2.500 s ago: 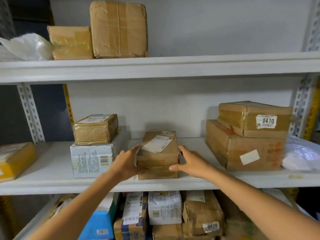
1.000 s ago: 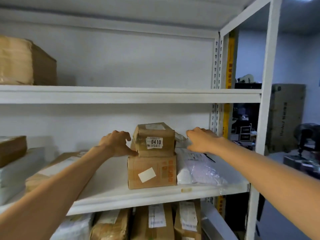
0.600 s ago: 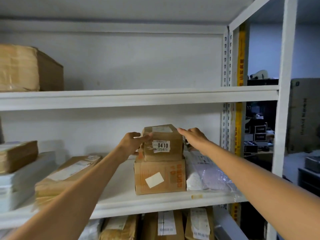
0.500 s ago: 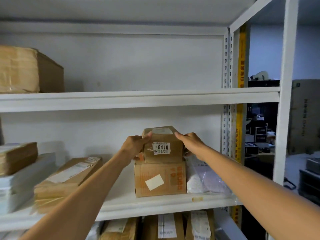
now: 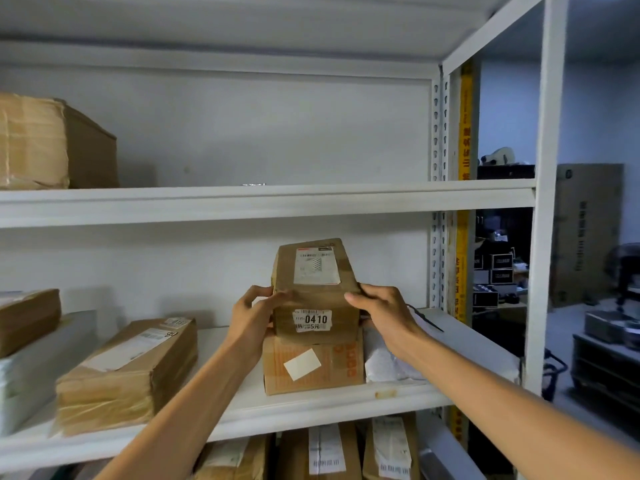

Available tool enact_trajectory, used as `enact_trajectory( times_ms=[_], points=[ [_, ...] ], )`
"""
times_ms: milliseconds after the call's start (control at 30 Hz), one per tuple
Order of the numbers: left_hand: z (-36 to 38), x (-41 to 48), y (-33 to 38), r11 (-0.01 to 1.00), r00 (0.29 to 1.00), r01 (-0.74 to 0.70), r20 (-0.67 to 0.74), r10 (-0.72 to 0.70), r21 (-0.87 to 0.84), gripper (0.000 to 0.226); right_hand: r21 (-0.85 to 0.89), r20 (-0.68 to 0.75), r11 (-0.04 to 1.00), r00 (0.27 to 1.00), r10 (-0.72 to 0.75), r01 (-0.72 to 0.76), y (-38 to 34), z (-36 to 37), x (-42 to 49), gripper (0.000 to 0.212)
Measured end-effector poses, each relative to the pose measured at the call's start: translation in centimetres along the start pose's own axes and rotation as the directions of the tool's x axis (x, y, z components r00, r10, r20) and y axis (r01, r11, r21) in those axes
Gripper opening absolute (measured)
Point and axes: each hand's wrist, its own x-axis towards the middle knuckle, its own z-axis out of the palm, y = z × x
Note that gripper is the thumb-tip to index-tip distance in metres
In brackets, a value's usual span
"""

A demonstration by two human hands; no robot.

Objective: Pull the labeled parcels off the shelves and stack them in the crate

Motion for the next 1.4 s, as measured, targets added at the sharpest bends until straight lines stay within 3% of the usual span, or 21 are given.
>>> enact_trajectory(
  times_ms=[67,200,233,367,467,633,733,833,933,1033,1100,1233,1400],
  points=[
    [-0.7,-1.5,-1.0,0.997,0.999,-0.040,0.028,0.042,-0.071,0.020,0.017,0.010,1.000,1.000,-0.013,0.013,0.7,0.0,-1.4,0.028],
    [-1.7,-2.3,-1.9,0.993,0.994,-0.009,0.104,0.022,-0.120,0.078,0.024,0.004,1.000,1.000,0.017,-0.017,1.6,0.2,-2.6,0.054],
    [-1.9,-2.3,-1.8,0.994,0.991,0.007,0.130,0.008,-0.112,0.083,-0.005,0.032,1.000,0.999,0.007,-0.007,1.6,0.2,-2.7,0.056],
    [-2.3,-2.6,-2.0,0.998,0.965,0.008,0.263,0.008,-0.059,0.068,-0.010,0.067,0.998,0.996,0.061,-0.060,1.8,-0.1,-3.0,0.089],
    [-2.4,-3.2,-3.0,0.997,0.973,-0.004,0.229,0.021,-0.073,0.062,-0.069,0.155,0.998,0.988,0.023,-0.012,2.7,-0.2,-3.6,0.086],
    [-2.8,-3.7,-4.1,0.997,0.985,-0.025,0.169,0.038,-0.077,0.076,-0.059,0.185,0.998,0.983,-0.023,0.035,3.4,0.0,-5.0,0.085],
    [-3.2,-4.4,-4.7,0.997,0.984,-0.040,0.173,0.052,-0.072,0.073,-0.052,0.175,0.998,0.984,-0.025,0.035,3.8,0.0,-5.8,0.091],
    [-3.6,-6.1,-5.8,0.995,0.989,-0.056,0.135,0.067,-0.080,0.073,-0.084,0.148,0.996,0.989,-0.017,0.029,4.3,0.1,-7.2,0.108],
    [-4.1,-7.9,-6.2,0.992,0.988,-0.086,0.119,0.097,-0.097,0.090,-0.098,0.121,0.995,0.992,-0.024,0.036,4.6,0.3,-8.4,0.122],
    [-5.0,-8.3,-6.4,0.992,0.986,-0.081,0.137,0.094,-0.096,0.123,-0.065,0.079,0.997,0.996,-0.029,0.034,4.0,0.4,-9.3,0.118],
    [-5.7,-8.5,-6.4,0.993,0.977,-0.097,0.186,0.107,-0.061,0.129,-0.077,0.070,0.995,0.996,-0.058,0.063,3.7,0.7,-9.9,0.098],
    [-6.7,-8.8,-6.9,0.960,0.942,-0.270,0.230,0.246,0.079,0.117,-0.049,-0.010,0.996,0.997,-0.071,0.071,4.2,1.9,-11.4,0.084],
    [-6.5,-9.4,-6.5,0.869,0.900,-0.434,0.152,0.408,0.238,0.092,-0.030,-0.118,0.991,0.984,-0.133,0.131,3.7,3.0,-12.1,0.063]
  ],
)
